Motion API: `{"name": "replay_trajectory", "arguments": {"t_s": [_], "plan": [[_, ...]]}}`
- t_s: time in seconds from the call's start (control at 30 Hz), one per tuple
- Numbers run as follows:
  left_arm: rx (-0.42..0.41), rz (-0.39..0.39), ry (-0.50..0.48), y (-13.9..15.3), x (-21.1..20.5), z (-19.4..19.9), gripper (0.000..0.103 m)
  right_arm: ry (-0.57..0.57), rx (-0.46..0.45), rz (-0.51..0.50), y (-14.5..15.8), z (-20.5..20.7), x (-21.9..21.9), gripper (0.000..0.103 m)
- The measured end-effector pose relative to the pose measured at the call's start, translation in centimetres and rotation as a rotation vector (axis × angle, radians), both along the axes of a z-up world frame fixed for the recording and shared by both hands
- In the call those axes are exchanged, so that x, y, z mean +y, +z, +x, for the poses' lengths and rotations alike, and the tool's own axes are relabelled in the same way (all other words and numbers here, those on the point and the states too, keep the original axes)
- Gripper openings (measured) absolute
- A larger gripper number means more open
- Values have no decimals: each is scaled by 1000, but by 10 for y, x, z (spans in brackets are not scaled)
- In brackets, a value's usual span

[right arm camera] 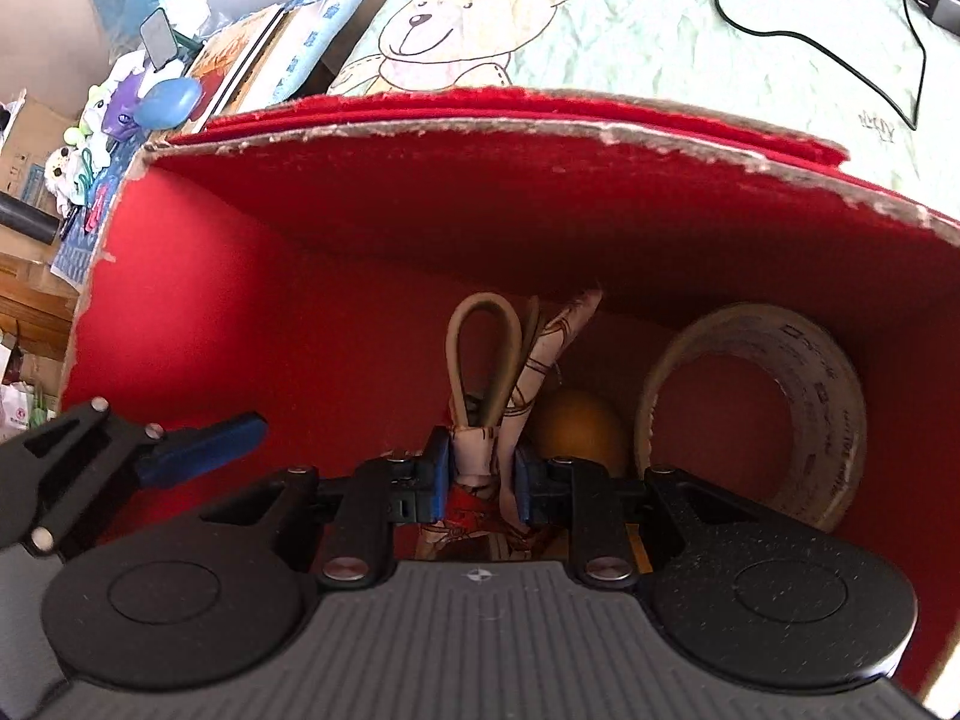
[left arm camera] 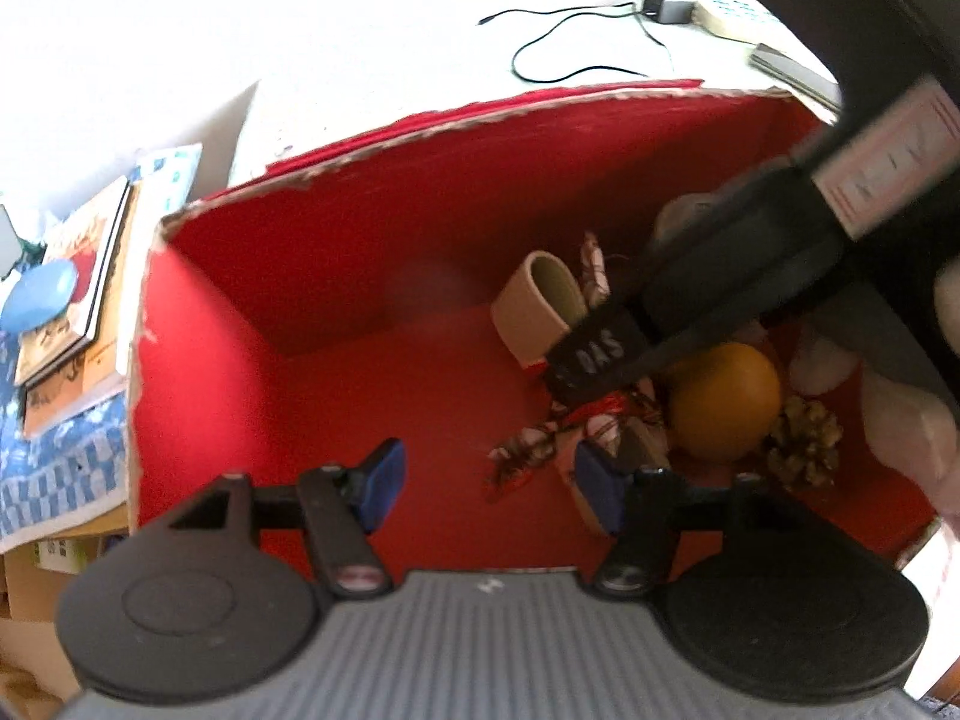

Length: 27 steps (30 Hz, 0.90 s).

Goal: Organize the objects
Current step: 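Lower the sandal into the box and open the right gripper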

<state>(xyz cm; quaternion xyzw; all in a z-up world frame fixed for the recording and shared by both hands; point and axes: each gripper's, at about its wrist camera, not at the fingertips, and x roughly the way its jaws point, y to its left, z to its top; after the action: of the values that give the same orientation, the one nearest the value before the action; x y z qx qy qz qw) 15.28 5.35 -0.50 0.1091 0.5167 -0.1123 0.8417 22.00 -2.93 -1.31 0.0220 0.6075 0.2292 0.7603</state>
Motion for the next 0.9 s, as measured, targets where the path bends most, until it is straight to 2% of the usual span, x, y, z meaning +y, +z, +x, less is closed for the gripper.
{"name": "replay_trajectory", "arguments": {"t_s": [0.2, 0.3, 0.43, 0.67, 0.8, 0.9], "plan": [[12, 11, 21, -6, 0, 5, 69, -5, -17, -1, -2, -1, -2, 25], [10, 49, 32, -10, -6, 6, 69, -15, 2, 21, -3, 1, -7, 26], [10, 55, 36, -11, -9, 5, 69, -15, 4, 59, 0, -1, -15, 29], [-3, 80, 35, -12, -18, 2, 70, -13, -39, 32, 15, -12, -21, 30], [-10, 84, 32, -12, -20, 1, 72, -61, -70, 31, 21, -15, -29, 38], [-22, 99, 29, -11, -29, -1, 73, -105, -96, 71, 22, -15, -30, 38]]}}
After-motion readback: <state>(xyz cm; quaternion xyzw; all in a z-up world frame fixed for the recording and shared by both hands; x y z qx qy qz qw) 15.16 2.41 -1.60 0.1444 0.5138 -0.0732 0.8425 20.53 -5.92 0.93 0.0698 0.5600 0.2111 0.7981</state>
